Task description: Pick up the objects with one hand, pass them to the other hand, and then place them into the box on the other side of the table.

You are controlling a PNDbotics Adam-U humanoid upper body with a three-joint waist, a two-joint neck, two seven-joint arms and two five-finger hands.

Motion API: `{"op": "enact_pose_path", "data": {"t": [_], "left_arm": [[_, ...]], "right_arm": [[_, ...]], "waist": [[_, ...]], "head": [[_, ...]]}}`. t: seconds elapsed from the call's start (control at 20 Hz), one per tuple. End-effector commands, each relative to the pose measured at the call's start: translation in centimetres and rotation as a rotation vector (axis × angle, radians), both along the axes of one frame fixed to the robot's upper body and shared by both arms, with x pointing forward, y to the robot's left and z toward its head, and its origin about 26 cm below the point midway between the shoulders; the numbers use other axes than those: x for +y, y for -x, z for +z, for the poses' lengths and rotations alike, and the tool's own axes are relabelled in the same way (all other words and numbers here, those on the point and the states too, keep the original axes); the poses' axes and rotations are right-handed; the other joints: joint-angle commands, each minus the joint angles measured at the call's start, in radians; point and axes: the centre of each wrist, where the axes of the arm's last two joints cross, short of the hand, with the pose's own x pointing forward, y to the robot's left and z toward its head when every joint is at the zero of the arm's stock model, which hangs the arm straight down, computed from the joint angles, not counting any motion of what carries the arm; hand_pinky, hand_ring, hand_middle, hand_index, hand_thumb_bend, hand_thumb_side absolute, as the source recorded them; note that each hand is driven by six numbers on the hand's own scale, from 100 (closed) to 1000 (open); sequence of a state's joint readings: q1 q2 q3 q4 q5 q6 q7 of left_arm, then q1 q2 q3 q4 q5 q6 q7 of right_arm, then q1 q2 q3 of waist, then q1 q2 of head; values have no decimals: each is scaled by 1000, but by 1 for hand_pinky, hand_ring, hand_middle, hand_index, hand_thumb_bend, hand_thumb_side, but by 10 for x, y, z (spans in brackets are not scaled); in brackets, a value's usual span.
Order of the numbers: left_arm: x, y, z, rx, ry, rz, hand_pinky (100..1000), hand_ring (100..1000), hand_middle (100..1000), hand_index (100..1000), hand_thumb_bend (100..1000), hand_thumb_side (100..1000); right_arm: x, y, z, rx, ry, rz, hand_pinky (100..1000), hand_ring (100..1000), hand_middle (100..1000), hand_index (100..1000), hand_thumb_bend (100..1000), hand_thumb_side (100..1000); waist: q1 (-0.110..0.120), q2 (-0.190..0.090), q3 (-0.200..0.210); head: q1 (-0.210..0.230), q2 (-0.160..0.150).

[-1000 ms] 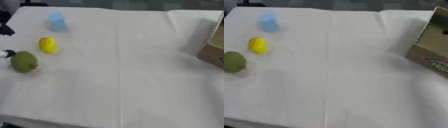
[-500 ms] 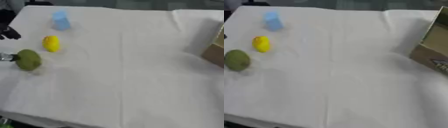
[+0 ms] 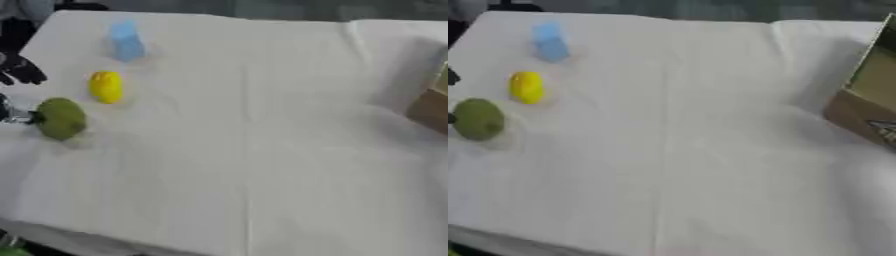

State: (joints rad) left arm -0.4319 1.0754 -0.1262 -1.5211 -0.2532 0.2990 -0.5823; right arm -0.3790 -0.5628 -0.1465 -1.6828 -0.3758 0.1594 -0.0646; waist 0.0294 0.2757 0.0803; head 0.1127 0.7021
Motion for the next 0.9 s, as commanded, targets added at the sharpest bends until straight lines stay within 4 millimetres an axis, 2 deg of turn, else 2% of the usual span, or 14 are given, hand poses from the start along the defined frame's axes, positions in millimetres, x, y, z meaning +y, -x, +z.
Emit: {"op": "enact_pose_path", "data": {"t": [0.05,0.35,0.9], "left_arm": [[4,-1,9,-17,-105,34,883,859,763,816,554,100],[2,-7,-1,14,-130,33,867,849,756,798,522,100],[1,-15,-11,-21,-219,105,859,848,777,840,552,100]], "right_arm": [[-3,1,14,-29,38,-1,962,709,866,889,100,573],[-3,1,13,-28,39,1,962,709,866,889,100,575],[-2,0,13,-25,41,5,962,709,866,889,100,586]], "waist": [[13,-1,-1],[12,-1,-2],[11,-1,-4]], "head": [[4,2],[4,5],[7,5]]}}
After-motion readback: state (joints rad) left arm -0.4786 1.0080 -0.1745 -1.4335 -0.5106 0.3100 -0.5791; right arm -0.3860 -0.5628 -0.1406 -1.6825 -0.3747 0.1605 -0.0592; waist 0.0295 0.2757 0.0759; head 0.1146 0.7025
